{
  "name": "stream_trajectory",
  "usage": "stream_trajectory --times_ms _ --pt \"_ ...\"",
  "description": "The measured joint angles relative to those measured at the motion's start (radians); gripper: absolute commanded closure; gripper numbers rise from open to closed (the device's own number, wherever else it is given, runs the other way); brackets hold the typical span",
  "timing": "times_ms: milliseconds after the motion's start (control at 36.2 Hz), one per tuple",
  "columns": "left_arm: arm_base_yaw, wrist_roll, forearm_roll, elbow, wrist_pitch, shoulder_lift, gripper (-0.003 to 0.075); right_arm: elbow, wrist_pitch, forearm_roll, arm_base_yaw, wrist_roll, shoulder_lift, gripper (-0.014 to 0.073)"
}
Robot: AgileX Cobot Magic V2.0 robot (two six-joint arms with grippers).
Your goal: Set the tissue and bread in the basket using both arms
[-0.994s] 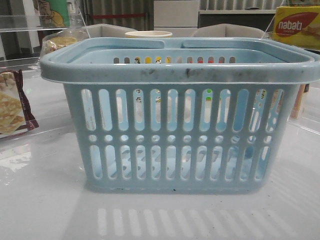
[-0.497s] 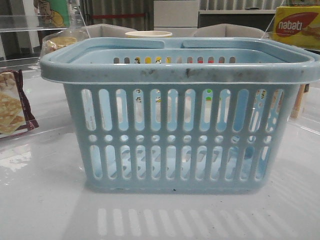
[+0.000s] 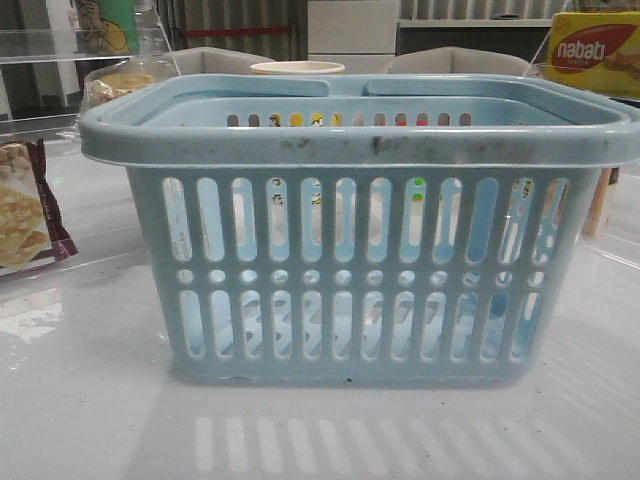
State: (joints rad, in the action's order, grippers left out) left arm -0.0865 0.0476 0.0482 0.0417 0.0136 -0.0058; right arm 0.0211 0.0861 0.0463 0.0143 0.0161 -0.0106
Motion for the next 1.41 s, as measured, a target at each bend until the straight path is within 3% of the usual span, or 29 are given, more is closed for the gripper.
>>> stream_trajectory --times_ms 249,442,691,1022,1243,1326,1409 --pt "0.000 0.000 0.000 0.230 -0.125 0.000 0.0624 0.260 0.093 0.000 0.000 0.000 0.012 0.0554" --pt "0.000 0.000 0.000 0.452 -0.263 0.053 0.0624 0.464 0.216 0.000 0.000 0.000 0.142 0.0554" --pt "0.000 0.000 0.000 0.688 -0.550 0.248 0.0624 0.650 0.441 -0.002 0.000 0.000 0.353 0.0554" --pt "0.000 0.000 0.000 0.716 -0.828 0.456 0.0624 0.668 0.632 -0.003 0.000 0.000 0.549 0.0554" --pt "0.000 0.000 0.000 0.716 -0.860 0.562 0.0624 0.668 0.656 -0.003 0.000 0.000 0.647 0.0554" --pt "0.000 0.000 0.000 0.716 -0.860 0.599 0.0611 0.668 0.665 -0.003 0.000 0.000 0.682 0.0512" --pt "0.000 0.000 0.000 0.716 -0.856 0.621 0.0524 0.668 0.666 -0.003 0.000 0.000 0.702 0.0323"
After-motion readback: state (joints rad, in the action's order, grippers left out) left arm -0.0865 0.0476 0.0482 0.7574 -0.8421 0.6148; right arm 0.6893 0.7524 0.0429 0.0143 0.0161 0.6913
